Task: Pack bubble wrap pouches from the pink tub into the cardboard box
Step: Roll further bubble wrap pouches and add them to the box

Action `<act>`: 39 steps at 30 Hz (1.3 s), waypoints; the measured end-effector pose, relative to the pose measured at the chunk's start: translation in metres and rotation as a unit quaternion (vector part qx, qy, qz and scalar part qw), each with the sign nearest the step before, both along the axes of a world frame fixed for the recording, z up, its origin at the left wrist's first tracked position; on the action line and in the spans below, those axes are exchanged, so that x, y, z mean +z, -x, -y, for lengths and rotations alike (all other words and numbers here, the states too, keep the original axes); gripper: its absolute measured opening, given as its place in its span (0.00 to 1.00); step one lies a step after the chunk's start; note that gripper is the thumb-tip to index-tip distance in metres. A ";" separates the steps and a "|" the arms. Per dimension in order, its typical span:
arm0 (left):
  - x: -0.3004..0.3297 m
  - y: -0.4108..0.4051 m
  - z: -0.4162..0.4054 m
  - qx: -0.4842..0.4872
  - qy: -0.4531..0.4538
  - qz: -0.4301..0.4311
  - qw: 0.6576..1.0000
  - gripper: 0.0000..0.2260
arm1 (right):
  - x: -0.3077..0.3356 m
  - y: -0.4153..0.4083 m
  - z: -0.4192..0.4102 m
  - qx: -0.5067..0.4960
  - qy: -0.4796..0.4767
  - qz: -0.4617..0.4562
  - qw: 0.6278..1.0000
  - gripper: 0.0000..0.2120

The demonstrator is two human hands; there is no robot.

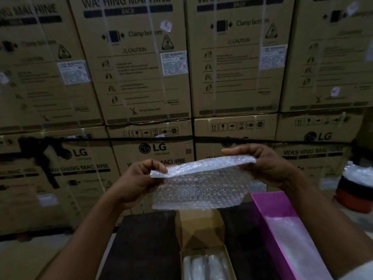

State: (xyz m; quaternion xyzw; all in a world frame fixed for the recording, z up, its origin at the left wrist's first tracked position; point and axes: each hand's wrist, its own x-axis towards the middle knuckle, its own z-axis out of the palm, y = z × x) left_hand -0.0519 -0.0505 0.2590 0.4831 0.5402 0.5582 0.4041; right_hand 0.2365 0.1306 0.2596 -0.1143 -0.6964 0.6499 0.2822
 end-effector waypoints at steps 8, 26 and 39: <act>0.035 -0.002 0.026 -0.140 -0.085 0.059 0.985 0.08 | 0.043 -0.029 0.017 0.111 -0.272 -0.001 0.956 0.16; 0.026 -0.017 0.032 -0.004 -0.093 -0.037 0.995 0.15 | 0.010 -0.001 0.033 0.011 -0.042 0.115 0.992 0.41; 0.025 -0.017 0.033 0.036 -0.041 -0.067 0.996 0.15 | 0.010 -0.004 0.025 0.142 0.028 0.083 0.986 0.50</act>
